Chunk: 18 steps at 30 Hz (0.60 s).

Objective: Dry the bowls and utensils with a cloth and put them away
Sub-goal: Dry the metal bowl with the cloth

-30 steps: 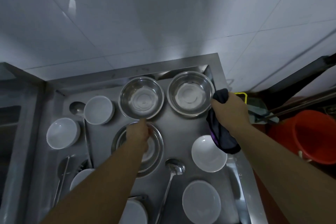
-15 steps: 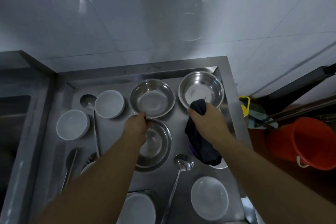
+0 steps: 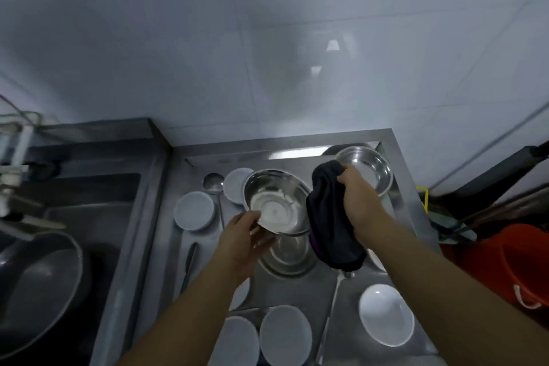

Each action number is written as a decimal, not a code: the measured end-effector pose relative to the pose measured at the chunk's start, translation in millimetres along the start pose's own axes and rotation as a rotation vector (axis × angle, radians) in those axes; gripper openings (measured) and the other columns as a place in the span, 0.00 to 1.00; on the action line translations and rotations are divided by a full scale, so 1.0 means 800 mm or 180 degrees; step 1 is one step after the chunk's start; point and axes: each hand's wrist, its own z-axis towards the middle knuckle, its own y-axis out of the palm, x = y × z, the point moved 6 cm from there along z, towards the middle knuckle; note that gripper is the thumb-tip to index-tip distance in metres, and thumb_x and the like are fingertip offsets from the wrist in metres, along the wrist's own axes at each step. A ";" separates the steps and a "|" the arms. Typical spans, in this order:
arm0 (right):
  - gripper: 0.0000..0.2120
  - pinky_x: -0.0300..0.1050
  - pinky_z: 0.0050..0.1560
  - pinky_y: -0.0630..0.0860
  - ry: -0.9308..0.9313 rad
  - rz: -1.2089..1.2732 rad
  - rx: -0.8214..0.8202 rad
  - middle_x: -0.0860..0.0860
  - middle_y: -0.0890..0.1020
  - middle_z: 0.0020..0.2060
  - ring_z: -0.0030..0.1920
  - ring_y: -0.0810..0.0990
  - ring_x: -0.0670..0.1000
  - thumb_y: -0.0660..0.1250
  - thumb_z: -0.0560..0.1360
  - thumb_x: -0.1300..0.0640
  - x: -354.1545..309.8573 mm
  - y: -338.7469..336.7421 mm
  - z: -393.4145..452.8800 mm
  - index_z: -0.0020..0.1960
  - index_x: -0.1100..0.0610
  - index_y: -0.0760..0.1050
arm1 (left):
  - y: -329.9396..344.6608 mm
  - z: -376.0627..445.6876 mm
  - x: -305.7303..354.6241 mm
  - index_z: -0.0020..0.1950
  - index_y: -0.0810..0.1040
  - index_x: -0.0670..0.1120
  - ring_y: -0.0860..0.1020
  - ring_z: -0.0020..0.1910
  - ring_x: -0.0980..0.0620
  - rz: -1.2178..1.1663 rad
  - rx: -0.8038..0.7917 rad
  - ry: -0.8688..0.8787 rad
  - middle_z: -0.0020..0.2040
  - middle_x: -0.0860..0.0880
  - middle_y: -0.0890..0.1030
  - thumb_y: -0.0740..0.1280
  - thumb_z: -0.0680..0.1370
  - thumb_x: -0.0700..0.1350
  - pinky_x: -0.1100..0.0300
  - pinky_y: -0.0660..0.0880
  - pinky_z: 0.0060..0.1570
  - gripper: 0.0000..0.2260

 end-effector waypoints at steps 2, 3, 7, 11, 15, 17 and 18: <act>0.11 0.52 0.50 0.79 -0.0361 -0.0231 -0.0035 0.48 0.84 0.48 0.50 0.83 0.54 0.62 0.71 0.47 -0.023 0.024 -0.024 0.50 0.42 0.79 | -0.011 -0.034 0.013 0.61 0.83 0.37 0.85 0.52 0.42 -0.0042 -0.0219 -0.0016 0.47 0.42 0.88 0.68 0.82 0.41 0.39 0.83 0.60 0.10; 0.11 0.47 0.49 0.80 -0.0585 -0.0349 -0.0069 0.44 0.85 0.49 0.51 0.84 0.51 0.64 0.71 0.46 -0.034 0.038 -0.039 0.52 0.37 0.79 | -0.014 -0.051 0.021 0.59 0.83 0.37 0.85 0.53 0.43 -0.0044 -0.0334 0.0008 0.49 0.41 0.87 0.68 0.82 0.41 0.42 0.84 0.59 0.10; 0.18 0.27 0.53 0.74 -0.1602 -0.1505 -0.0235 0.29 0.80 0.54 0.54 0.80 0.34 0.73 0.74 0.44 -0.061 0.100 -0.106 0.60 0.29 0.73 | -0.022 -0.113 0.047 0.60 0.84 0.41 0.87 0.50 0.44 0.0082 -0.0878 0.0192 0.55 0.40 0.86 0.73 0.76 0.45 0.49 0.84 0.52 0.14; 0.22 0.32 0.67 0.70 -0.1909 -0.2197 -0.0718 0.27 0.76 0.63 0.62 0.74 0.31 0.69 0.80 0.46 -0.052 0.157 -0.156 0.73 0.39 0.73 | -0.034 -0.158 0.069 0.75 0.76 0.53 0.84 0.62 0.40 0.0357 -0.1558 0.0494 0.68 0.41 0.82 0.73 0.78 0.49 0.42 0.82 0.56 0.25; 0.24 0.22 0.70 0.57 -0.2176 -0.2724 -0.1241 0.25 0.69 0.71 0.69 0.63 0.24 0.64 0.84 0.50 -0.043 0.180 -0.185 0.78 0.39 0.67 | -0.059 -0.187 0.076 0.77 0.69 0.67 0.82 0.66 0.38 0.0564 -0.1777 0.0752 0.69 0.44 0.82 0.70 0.82 0.48 0.41 0.83 0.56 0.26; 0.23 0.35 0.79 0.56 -0.2444 -0.3328 -0.1139 0.40 0.69 0.79 0.78 0.63 0.38 0.62 0.86 0.53 -0.044 0.187 -0.187 0.81 0.46 0.67 | -0.068 -0.198 0.070 0.76 0.69 0.68 0.83 0.64 0.39 0.0603 -0.1689 0.0815 0.66 0.44 0.84 0.69 0.82 0.46 0.43 0.84 0.54 0.26; 0.23 0.40 0.81 0.57 -0.2563 -0.3562 -0.1016 0.45 0.69 0.79 0.80 0.63 0.44 0.60 0.86 0.53 -0.048 0.189 -0.187 0.81 0.49 0.67 | -0.071 -0.200 0.068 0.76 0.69 0.68 0.83 0.64 0.39 0.0606 -0.1638 0.0860 0.66 0.44 0.84 0.69 0.82 0.46 0.42 0.84 0.54 0.27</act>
